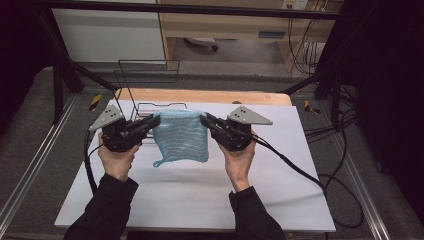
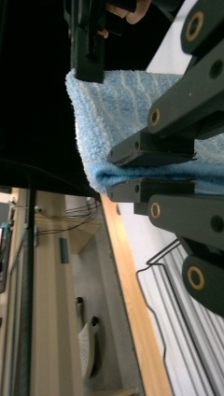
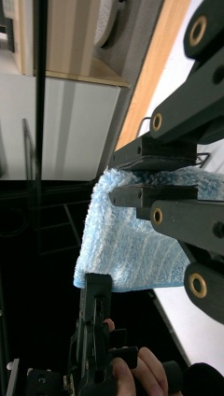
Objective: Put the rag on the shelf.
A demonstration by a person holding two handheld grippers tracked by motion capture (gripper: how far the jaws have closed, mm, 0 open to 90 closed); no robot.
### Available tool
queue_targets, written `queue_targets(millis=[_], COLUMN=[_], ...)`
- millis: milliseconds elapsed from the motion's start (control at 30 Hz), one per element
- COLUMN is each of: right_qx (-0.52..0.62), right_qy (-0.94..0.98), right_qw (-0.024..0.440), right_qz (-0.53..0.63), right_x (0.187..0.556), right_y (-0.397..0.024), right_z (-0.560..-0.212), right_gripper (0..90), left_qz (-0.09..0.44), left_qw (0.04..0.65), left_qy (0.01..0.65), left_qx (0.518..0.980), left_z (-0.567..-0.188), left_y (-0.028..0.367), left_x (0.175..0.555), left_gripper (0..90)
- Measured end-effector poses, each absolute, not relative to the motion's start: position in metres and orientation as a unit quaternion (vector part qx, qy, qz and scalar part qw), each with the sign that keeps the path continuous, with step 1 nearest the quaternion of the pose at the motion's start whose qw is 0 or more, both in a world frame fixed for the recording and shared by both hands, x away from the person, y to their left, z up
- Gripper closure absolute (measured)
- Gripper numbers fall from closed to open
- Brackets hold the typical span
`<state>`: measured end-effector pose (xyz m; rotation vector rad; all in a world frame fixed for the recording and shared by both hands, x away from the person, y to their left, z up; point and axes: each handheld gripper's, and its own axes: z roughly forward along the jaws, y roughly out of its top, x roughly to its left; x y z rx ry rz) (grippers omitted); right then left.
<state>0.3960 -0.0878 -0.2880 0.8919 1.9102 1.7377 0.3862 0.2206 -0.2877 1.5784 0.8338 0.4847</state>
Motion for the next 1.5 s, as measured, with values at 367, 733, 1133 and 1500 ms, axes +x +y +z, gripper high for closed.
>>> queue_targets(millis=[367, 733, 1133, 1500], right_qx=[0.306, 0.298, 0.290, 0.284], right_qy=[0.674, 0.663, 0.653, 0.644], right_qw=[0.217, 0.232, 0.246, 0.254], right_qz=[0.637, 0.646, 0.655, 0.663], right_x=[0.399, 0.409, 0.422, 0.438], right_y=[-0.076, -0.063, -0.047, -0.031], right_z=[-0.270, -0.249, -0.227, -0.208], right_gripper=[82.7, 82.8, 83.0, 83.1], left_qz=[0.232, 0.245, 0.263, 0.278], left_qw=[0.615, 0.630, 0.639, 0.640], left_qy=[0.360, 0.360, 0.358, 0.362], left_qx=[0.662, 0.643, 0.628, 0.619], left_z=[-0.267, -0.248, -0.227, -0.204], left_y=[0.230, 0.240, 0.253, 0.264], left_x=[0.390, 0.398, 0.407, 0.421], left_gripper=[82.1, 82.1, 82.1, 82.1])
